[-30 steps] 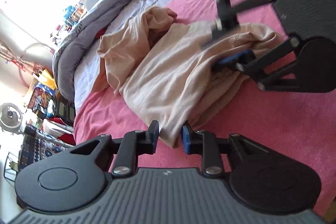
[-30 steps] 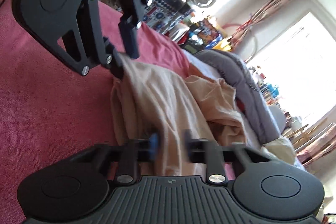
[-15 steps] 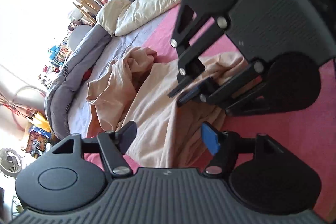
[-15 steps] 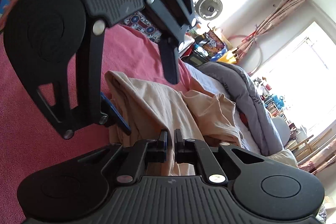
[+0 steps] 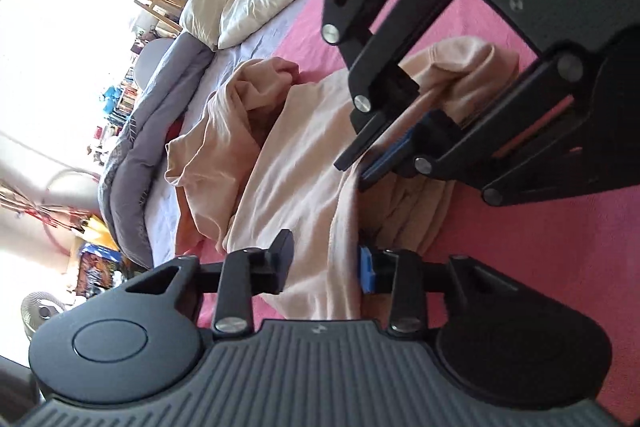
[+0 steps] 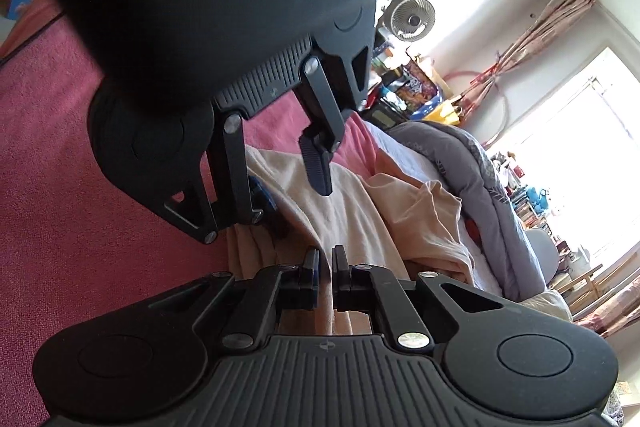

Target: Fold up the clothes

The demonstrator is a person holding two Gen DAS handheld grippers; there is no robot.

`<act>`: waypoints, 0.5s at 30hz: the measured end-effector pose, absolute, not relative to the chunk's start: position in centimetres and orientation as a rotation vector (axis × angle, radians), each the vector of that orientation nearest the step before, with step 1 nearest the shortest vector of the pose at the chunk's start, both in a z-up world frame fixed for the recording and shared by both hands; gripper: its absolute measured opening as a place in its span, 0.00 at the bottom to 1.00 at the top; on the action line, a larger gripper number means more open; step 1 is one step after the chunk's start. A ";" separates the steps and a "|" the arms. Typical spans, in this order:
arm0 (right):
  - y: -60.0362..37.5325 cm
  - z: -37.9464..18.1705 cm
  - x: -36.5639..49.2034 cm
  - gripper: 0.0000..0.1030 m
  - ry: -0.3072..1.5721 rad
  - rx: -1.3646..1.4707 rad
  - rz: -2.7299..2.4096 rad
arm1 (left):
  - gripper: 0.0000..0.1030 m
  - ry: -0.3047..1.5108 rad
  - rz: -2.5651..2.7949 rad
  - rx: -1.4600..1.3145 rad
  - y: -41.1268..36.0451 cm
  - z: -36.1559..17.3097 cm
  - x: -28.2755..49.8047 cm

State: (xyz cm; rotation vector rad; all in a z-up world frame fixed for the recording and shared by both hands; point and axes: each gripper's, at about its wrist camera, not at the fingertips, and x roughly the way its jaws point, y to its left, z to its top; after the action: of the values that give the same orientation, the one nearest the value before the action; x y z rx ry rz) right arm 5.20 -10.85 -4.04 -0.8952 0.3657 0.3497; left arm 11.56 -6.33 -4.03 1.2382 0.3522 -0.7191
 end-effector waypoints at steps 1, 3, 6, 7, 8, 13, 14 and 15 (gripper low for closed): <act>-10.7 -4.3 5.1 0.08 0.363 -0.904 0.350 | 0.47 0.344 -0.722 1.243 -6.3 -4.4 11.5; -10.5 -5.1 4.9 0.09 0.355 -0.924 0.341 | 0.25 0.362 -0.735 1.218 -6.3 -4.4 11.7; -10.5 -6.0 4.7 0.19 0.333 -0.945 0.327 | 0.04 0.410 -0.749 1.103 -5.7 -3.4 12.2; -10.5 -6.3 4.6 0.26 0.318 -0.951 0.321 | 0.04 0.413 -0.752 1.067 -5.4 -3.0 12.3; -10.5 -6.6 4.5 0.31 0.297 -0.965 0.313 | 0.04 0.415 -0.755 1.037 -5.1 -2.6 12.4; -11.2 -7.9 5.5 0.39 0.269 -1.021 0.243 | 0.04 0.440 -0.754 1.012 -4.0 -2.1 12.9; -11.9 -8.0 6.0 0.35 0.305 -1.007 0.211 | 0.04 0.449 -0.752 1.018 -3.8 -2.2 13.0; -12.9 -8.0 6.2 0.33 0.339 -0.990 0.178 | 0.04 0.464 -0.756 1.017 -3.5 -2.3 13.0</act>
State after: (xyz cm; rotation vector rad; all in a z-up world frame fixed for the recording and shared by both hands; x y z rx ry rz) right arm 6.21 -12.92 -8.04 -0.9901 0.3387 0.1785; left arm 12.99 -3.52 -2.30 1.0168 0.4641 -0.7558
